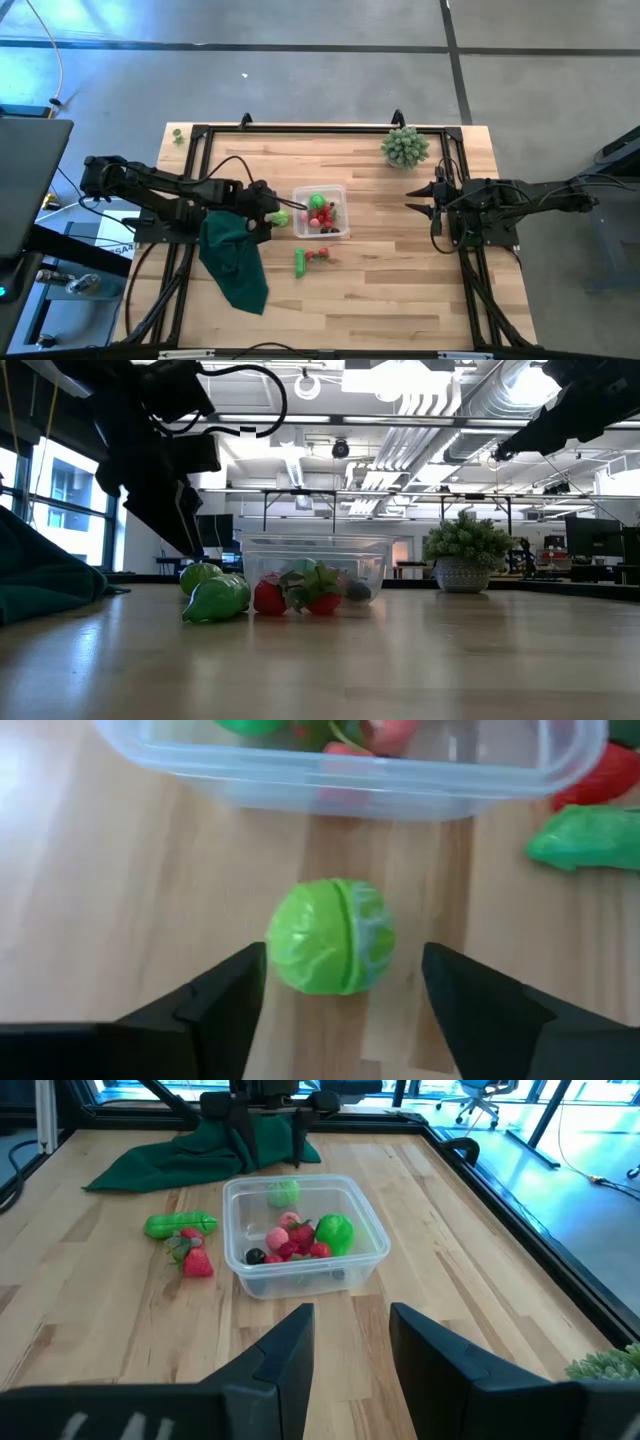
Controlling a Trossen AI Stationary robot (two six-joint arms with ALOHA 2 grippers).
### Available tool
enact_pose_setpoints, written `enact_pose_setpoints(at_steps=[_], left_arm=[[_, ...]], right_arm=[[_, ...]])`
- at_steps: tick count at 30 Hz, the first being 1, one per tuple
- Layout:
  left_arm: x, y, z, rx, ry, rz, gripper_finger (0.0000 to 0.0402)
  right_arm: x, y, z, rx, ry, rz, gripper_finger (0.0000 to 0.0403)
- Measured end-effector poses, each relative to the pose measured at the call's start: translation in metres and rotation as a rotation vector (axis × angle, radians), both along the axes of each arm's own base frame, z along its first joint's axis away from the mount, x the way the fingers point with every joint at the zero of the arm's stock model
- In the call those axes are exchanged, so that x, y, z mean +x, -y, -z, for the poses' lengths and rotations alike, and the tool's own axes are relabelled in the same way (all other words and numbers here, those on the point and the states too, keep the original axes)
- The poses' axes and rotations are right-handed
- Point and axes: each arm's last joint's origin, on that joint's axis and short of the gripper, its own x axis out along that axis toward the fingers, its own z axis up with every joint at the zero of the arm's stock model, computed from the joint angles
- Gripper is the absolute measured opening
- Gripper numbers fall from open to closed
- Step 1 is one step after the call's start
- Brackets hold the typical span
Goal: Pick and placing Produce into tupperware
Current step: Put the cabbage into the transparent bin
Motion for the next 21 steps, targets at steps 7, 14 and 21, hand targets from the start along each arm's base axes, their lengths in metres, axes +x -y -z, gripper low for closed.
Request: enact_pose_setpoints(at_steps=[7,14,21], left_arm=[[0.001,-0.001,-0.001,0.058,0.001,0.029,0.0302],[0.007,-0.002,0.007,0.045,-0.009,0.024,0.0316],[0.016,-0.006,0.025,0.002,-0.033,0.032,0.0309]], right_arm=[[0.0,0.0,0.0,0.0,0.0,0.0,0.0123],[0.0,0.0,0.0,0.0,0.0,0.0,0.0123],[0.0,0.0,0.0,-0.001,-0.005,0.0,0.0123]])
